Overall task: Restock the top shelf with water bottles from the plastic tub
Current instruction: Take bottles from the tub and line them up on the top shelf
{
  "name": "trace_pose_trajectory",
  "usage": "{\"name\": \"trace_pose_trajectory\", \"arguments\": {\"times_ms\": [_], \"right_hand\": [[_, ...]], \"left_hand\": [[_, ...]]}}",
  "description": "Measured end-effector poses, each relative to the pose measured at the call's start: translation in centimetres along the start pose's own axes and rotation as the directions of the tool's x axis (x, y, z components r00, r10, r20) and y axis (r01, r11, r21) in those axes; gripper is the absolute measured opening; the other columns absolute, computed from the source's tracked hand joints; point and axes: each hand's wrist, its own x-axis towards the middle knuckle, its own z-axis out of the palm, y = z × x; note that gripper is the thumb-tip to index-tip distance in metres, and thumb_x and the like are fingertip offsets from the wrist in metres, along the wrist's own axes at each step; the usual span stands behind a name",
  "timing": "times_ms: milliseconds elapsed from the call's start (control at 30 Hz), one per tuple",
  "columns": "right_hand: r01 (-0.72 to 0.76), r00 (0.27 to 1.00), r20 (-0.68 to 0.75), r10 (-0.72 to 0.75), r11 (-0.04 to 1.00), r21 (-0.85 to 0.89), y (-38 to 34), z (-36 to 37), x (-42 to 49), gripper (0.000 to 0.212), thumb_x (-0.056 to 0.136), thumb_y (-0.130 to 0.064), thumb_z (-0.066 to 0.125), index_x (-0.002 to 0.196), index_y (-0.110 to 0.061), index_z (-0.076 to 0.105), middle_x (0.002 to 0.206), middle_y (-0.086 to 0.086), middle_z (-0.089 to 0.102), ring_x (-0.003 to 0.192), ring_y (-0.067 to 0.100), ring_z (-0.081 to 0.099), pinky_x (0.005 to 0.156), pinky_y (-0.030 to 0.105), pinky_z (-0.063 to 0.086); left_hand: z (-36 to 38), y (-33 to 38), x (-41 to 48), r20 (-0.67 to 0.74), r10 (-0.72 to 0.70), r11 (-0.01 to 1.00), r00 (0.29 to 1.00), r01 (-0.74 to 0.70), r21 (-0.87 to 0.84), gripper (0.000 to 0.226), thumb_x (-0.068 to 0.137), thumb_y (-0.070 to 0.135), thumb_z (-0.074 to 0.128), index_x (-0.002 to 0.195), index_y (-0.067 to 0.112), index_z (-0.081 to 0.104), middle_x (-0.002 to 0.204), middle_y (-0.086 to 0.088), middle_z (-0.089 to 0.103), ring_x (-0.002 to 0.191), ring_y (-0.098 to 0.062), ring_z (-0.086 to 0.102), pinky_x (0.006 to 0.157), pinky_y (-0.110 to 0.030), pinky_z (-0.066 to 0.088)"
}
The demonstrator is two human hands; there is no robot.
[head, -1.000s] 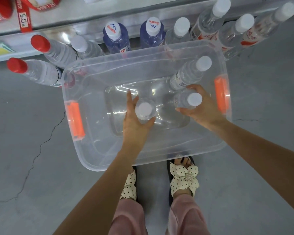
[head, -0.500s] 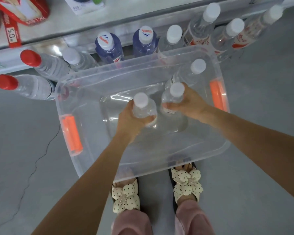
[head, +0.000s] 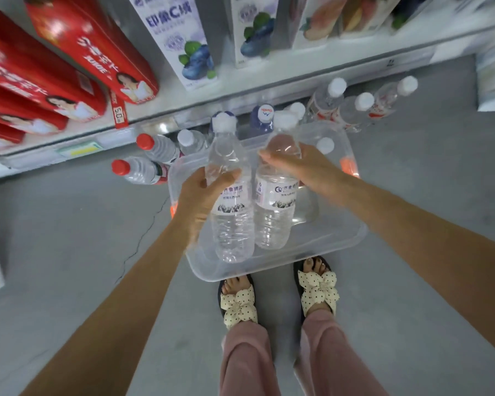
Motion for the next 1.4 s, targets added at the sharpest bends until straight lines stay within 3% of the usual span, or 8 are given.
{"name": "trace_pose_trajectory", "arguments": {"times_ms": [200,333,467,633,733,1000,1233,1400], "right_hand": [[-0.086,0.989,-0.098,0.108,0.976,0.201,-7.8,1.0,-5.4,0.062,0.058,-0.06,0.075,0.106,-0.021,0.067,0.105,0.001,0.071,0.1,0.022,0.066,0.096,0.046,0.046],[-0.039,0.993,-0.103,0.055,0.988,0.147,-13.4,-0.3,-10.1,0.043,0.078,-0.046,0.068,0.105,-0.012,0.068,0.103,0.009,0.071,0.098,0.029,0.067,0.094,0.041,0.047],[0.003,0.997,-0.077,0.009,0.988,0.154,-19.4,-1.1,-15.1,0.046,0.059,-0.058,0.07,0.091,-0.025,0.069,0.104,0.007,0.07,0.098,0.028,0.065,0.092,0.04,0.045],[0.121,0.991,-0.087,-0.105,0.97,0.209,-26.9,-1.4,-21.3,0.025,0.072,-0.044,0.068,0.086,-0.023,0.068,0.088,0.004,0.072,0.087,0.025,0.068,0.085,0.04,0.048],[0.197,0.973,-0.158,-0.171,0.965,0.175,-31.7,-1.5,-25.2,0.041,0.07,-0.048,0.068,0.099,-0.018,0.067,0.094,0.006,0.073,0.089,0.025,0.07,0.086,0.041,0.052],[0.41,0.881,-0.284,-0.379,0.91,0.056,-44.2,-1.6,-35.5,0.058,0.072,-0.052,0.069,0.115,-0.014,0.063,0.109,0.003,0.068,0.099,0.02,0.065,0.088,0.039,0.049],[0.498,0.791,-0.369,-0.487,0.864,-0.072,-51.9,-2.0,-42.9,0.077,0.061,-0.065,0.069,0.121,-0.018,0.059,0.119,-0.003,0.061,0.108,0.019,0.057,0.097,0.043,0.044],[0.625,0.67,-0.419,-0.612,0.77,-0.126,-56.6,-1.7,-48.2,0.053,0.072,-0.052,0.069,0.111,-0.017,0.067,0.111,0.001,0.067,0.106,0.017,0.06,0.086,0.032,0.045]], "left_hand": [[1.0,7.9,-6.7,0.052,-0.046,0.982,0.998,0.055,-0.179,0.055,0.074,0.067,0.061,0.108,0.025,0.065,0.113,-0.003,0.067,0.114,-0.03,0.059,0.101,-0.053,0.041],[0.8,13.4,-11.2,0.016,0.024,0.994,1.0,-0.022,-0.11,0.06,0.073,0.074,0.055,0.117,0.034,0.061,0.121,0.004,0.063,0.119,-0.024,0.056,0.102,-0.052,0.04],[-0.3,17.7,-15.5,0.041,0.056,0.992,0.998,-0.052,-0.111,0.087,0.058,0.086,0.057,0.132,0.041,0.048,0.135,0.007,0.054,0.126,-0.021,0.049,0.107,-0.054,0.032],[-1.2,24.5,-22.2,0.016,0.228,0.972,0.973,-0.227,-0.064,0.079,0.065,0.082,0.056,0.131,0.039,0.049,0.134,0.01,0.054,0.125,-0.014,0.049,0.108,-0.049,0.032],[-2.0,29.6,-26.1,-0.007,0.34,0.94,0.94,-0.34,-0.025,0.07,0.074,0.074,0.054,0.133,0.038,0.047,0.135,0.011,0.052,0.124,-0.01,0.048,0.107,-0.041,0.033],[-3.4,42.8,-35.7,-0.122,0.531,0.846,0.838,-0.533,0.025,0.037,0.091,0.049,0.049,0.124,0.033,0.045,0.11,0.02,0.048,0.103,0.002,0.046,0.09,-0.026,0.029],[-4.1,50.5,-42.1,-0.131,0.654,0.754,0.745,-0.657,0.029,0.042,0.087,0.056,0.052,0.121,0.034,0.044,0.127,0.011,0.045,0.118,-0.008,0.043,0.094,-0.028,0.033],[-4.9,54.7,-47.1,-0.156,0.759,0.646,0.632,-0.761,0.061,0.062,0.082,0.059,0.054,0.134,0.027,0.044,0.129,0.008,0.049,0.118,-0.01,0.046,0.094,-0.031,0.036]]}}
